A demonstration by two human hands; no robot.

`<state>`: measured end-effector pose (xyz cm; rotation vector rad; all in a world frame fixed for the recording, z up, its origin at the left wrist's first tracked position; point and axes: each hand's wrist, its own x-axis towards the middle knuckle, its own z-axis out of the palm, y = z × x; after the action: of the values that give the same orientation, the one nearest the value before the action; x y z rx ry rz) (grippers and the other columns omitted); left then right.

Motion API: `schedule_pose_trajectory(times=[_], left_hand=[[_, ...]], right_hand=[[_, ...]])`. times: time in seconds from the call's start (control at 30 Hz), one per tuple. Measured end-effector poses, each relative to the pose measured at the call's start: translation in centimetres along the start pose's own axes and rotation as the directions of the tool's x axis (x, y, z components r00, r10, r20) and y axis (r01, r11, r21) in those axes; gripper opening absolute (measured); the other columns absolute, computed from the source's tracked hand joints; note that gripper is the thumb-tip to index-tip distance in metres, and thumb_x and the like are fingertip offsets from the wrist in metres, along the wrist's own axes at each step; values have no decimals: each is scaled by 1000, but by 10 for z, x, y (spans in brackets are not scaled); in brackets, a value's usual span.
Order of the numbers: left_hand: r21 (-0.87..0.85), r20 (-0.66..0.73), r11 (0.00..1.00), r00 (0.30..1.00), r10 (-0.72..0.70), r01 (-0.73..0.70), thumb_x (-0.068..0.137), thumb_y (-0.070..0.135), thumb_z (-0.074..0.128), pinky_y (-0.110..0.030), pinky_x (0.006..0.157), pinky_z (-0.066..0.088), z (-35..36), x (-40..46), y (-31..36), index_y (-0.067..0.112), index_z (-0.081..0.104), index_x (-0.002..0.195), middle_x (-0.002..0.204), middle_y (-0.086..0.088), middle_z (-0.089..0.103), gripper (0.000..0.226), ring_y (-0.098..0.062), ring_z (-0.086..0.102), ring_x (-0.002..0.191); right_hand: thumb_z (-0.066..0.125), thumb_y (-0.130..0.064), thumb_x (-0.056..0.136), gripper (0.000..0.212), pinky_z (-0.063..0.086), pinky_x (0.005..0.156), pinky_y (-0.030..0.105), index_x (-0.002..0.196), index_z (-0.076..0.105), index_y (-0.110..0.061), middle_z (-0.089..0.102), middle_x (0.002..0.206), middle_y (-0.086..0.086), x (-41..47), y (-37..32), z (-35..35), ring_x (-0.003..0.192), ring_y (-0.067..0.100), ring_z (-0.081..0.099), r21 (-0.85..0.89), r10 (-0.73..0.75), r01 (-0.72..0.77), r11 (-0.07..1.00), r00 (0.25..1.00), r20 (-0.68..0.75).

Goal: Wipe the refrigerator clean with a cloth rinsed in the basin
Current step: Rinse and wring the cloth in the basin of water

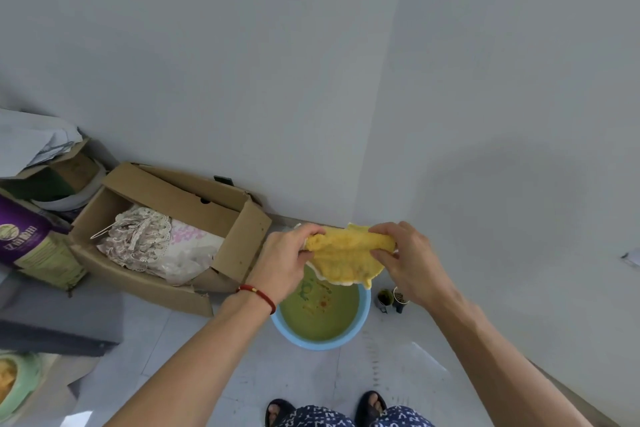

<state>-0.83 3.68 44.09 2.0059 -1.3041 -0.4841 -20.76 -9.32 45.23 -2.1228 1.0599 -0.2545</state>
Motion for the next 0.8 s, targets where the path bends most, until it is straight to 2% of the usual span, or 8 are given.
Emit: schedule_pose_trajectory(times=[0.1, 0.2, 0.3, 0.37, 0.43, 0.57, 0.7, 0.8], left_hand=[[-41, -118, 997, 990, -73, 69, 81, -4, 73, -28, 76, 57, 4, 5, 12, 24, 78, 93, 85, 12, 74, 31, -3, 67, 81], [-195, -82, 963, 975, -207, 188, 78, 8, 75, -31, 90, 53, 9, 12, 23, 28, 76, 90, 102, 5, 69, 23, -8, 62, 100], [-671, 224, 646, 931, -290, 362, 86, 7, 75, -41, 99, 50, 10, 20, 36, 9, 68, 102, 103, -5, 73, 17, -19, 67, 99], [-771, 350, 449, 890, -293, 452, 95, 16, 66, -43, 84, 52, 31, 27, 43, 14, 58, 106, 92, -3, 71, 14, -24, 66, 89], [-708, 406, 475, 852, -330, 522, 103, 32, 55, -39, 74, 55, 59, 27, 36, 24, 52, 110, 92, 2, 69, 11, -21, 67, 86], [-305, 482, 736, 765, -428, 604, 106, 51, 35, -35, 92, 50, 138, 9, -7, 48, 37, 118, 113, 16, 61, 12, -7, 62, 107], [-182, 704, 550, 498, -506, 815, 85, 29, 79, -42, 101, 54, 214, -22, -72, 46, 25, 133, 120, 2, 69, 75, -16, 67, 113], [-35, 690, 597, 451, -566, 802, 77, -2, 69, -37, 87, 60, 263, -22, -114, 54, 18, 133, 113, -6, 70, 94, -22, 71, 100]], right_hand=[[73, -22, 95, 9, 50, 89, 23, 103, 72, -25, 52, 110, -7, -5, 10, -6, 100, 12, 60, 65, -16, 18, 998, 1000, -18], [74, -32, 93, 17, 53, 85, 30, 97, 66, -18, 69, 105, -5, -10, 20, -17, 96, 13, 68, 377, 47, -65, 924, 997, 59], [67, -32, 100, 25, 57, 70, 29, 111, 63, -9, 77, 97, 3, -15, 23, -28, 91, 19, 75, 745, 148, -154, 649, 986, 74], [66, -36, 98, 37, 61, 78, 40, 125, 62, -11, 77, 114, 7, -16, 37, -25, 104, 25, 75, 878, 224, -262, 401, 957, 183], [69, -29, 96, 42, 59, 94, 53, 134, 59, -15, 73, 126, 9, -23, 58, -6, 114, 31, 72, 890, 248, -371, 267, 918, 309], [63, -9, 102, 35, 59, 95, 57, 133, 57, -24, 70, 126, 10, -40, 130, 56, 109, 31, 73, 821, 411, -486, 301, 843, 348], [59, -5, 103, 29, 60, 89, 57, 128, 59, -19, 75, 117, 12, -52, 204, 128, 103, 35, 75, 793, 536, -601, 105, 706, 464], [53, -7, 107, 28, 62, 85, 52, 128, 58, -24, 75, 118, 8, -49, 258, 170, 104, 31, 75, 729, 542, -674, 123, 661, 519]])
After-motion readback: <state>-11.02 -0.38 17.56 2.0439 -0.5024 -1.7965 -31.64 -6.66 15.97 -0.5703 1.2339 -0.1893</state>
